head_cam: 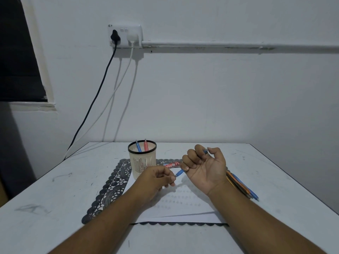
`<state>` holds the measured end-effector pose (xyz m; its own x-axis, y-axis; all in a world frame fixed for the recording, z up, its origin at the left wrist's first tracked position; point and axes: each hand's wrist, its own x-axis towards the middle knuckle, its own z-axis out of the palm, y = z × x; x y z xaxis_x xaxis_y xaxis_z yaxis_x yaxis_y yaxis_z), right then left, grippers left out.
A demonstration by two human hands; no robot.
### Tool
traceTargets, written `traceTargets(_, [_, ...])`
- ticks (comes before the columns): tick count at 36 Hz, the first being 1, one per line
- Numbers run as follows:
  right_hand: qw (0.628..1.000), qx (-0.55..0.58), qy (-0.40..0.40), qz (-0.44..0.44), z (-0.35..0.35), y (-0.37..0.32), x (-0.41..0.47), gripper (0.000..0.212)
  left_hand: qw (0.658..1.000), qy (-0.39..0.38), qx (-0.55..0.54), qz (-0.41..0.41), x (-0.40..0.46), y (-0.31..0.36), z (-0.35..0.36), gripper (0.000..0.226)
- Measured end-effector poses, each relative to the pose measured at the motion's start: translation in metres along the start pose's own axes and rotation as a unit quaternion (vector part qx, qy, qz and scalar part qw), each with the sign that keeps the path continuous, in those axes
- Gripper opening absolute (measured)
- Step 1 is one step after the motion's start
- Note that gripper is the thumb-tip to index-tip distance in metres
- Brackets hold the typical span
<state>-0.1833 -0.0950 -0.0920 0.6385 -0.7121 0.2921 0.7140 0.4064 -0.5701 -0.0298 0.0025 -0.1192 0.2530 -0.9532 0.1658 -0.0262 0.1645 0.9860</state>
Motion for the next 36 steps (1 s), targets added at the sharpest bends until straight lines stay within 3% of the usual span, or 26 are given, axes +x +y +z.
traceTargets(17, [1.000,0.010,0.000,0.000,0.0000,0.0023,0.0008,0.033,0.999,-0.005,0.039,0.007,-0.0013,0.0036,-0.0020,0.006])
traceTargets(27, [0.999,0.030,0.015,-0.004,-0.0001,0.0015,0.0009,0.033,1.000,0.002,-0.018,-0.006,-0.0002,0.0014,0.0014,0.003])
traceTargets(36, [0.998,0.059,0.034,-0.010,0.0003,-0.0041,0.0002,0.035,1.000,0.001,-0.013,0.002,-0.0006,0.0011,-0.0005,0.016])
